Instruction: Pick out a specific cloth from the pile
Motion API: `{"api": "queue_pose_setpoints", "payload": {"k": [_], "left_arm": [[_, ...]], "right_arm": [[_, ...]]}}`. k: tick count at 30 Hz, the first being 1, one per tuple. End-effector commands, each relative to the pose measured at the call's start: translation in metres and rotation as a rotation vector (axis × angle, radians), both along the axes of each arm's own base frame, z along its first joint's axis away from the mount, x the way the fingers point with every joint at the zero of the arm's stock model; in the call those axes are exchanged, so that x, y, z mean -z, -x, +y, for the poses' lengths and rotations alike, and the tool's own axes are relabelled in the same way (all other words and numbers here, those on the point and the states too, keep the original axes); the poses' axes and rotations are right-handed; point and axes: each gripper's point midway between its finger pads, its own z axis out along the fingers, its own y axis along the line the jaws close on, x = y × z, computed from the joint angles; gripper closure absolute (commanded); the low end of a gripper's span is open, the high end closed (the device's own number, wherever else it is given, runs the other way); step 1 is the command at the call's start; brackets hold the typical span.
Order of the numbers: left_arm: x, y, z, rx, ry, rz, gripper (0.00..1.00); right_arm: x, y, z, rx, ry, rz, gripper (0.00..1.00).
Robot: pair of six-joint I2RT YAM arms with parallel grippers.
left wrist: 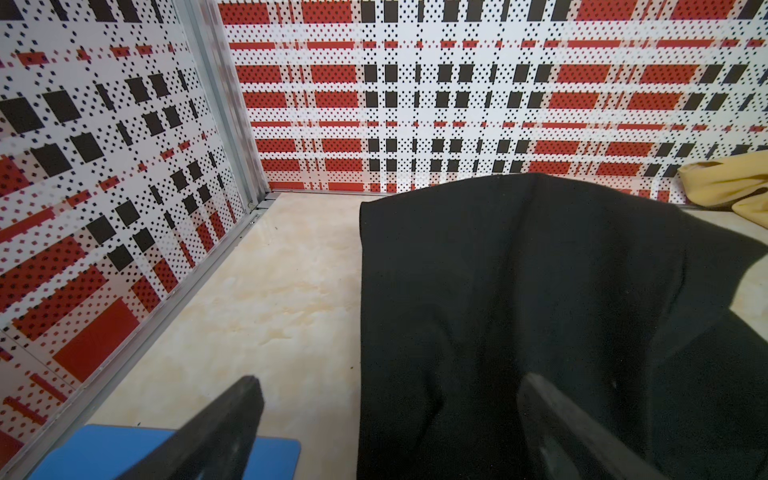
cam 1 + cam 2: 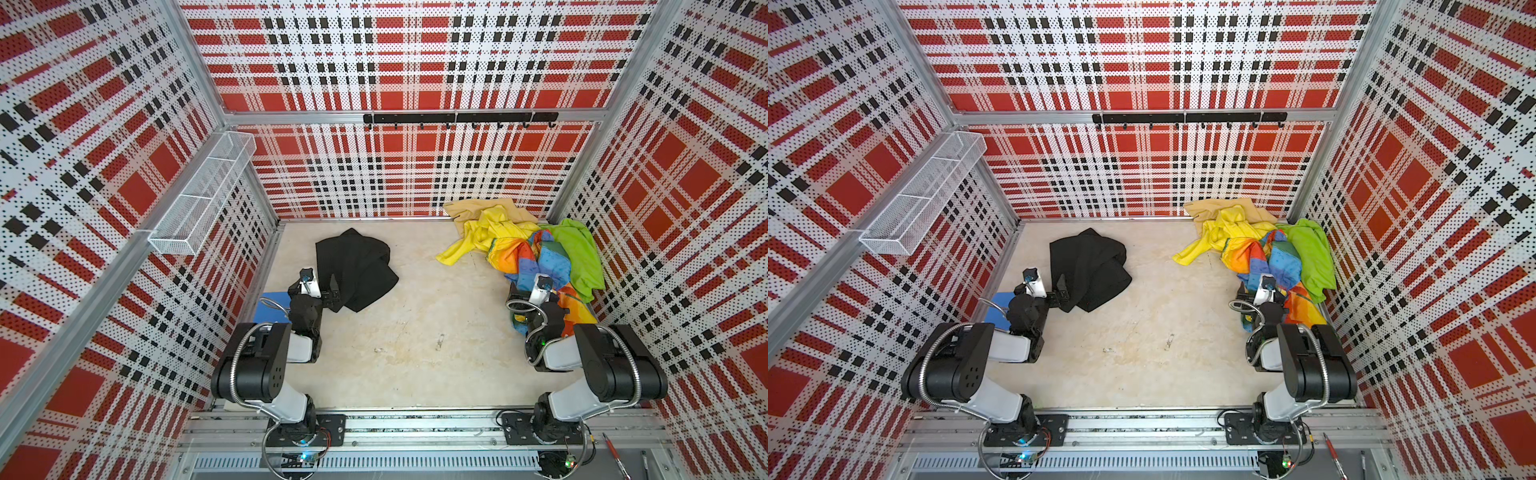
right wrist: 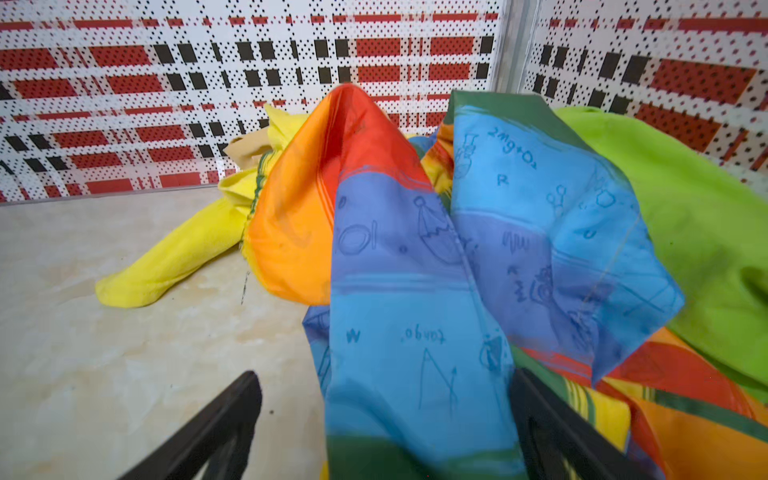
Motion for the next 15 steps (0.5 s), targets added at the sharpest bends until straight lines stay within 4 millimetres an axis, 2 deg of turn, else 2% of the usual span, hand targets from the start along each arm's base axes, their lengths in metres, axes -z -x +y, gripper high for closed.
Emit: {"api": "queue_pose_setpoints", "payload": {"k": [1, 5, 8, 10, 13, 15], "left_arm": [[-0.004, -0.002, -0.002, 0.007, 0.001, -0.015, 0.01], [-0.003, -0.002, -0.002, 0.006, 0.001, -0.014, 0.01], [-0.004, -0.001, -0.014, 0.082, -0.008, -0.018, 0.01], [-0.005, 0.001, -0.019, 0.137, 0.006, -0.026, 0.01], [-0.004, 0.001, -0.024, 0.198, 0.016, -0.025, 0.01], [-0.004, -0.001, -0.023, 0.194, 0.016, -0.017, 0.01]], "right_arm": [[-0.020, -0.008, 0.002, -0.004, 0.019, -0.065, 0.00], [-0.021, -0.008, 0.002, -0.006, 0.022, -0.072, 0.00], [-0.021, -0.008, 0.003, -0.014, 0.021, -0.072, 0.00], [-0.024, 0.002, 0.003, -0.013, 0.015, -0.104, 0.00], [-0.039, 0.029, -0.001, 0.000, 0.006, -0.228, 0.00], [-0.039, 0.026, 0.011, -0.068, 0.025, -0.219, 0.00]]}}
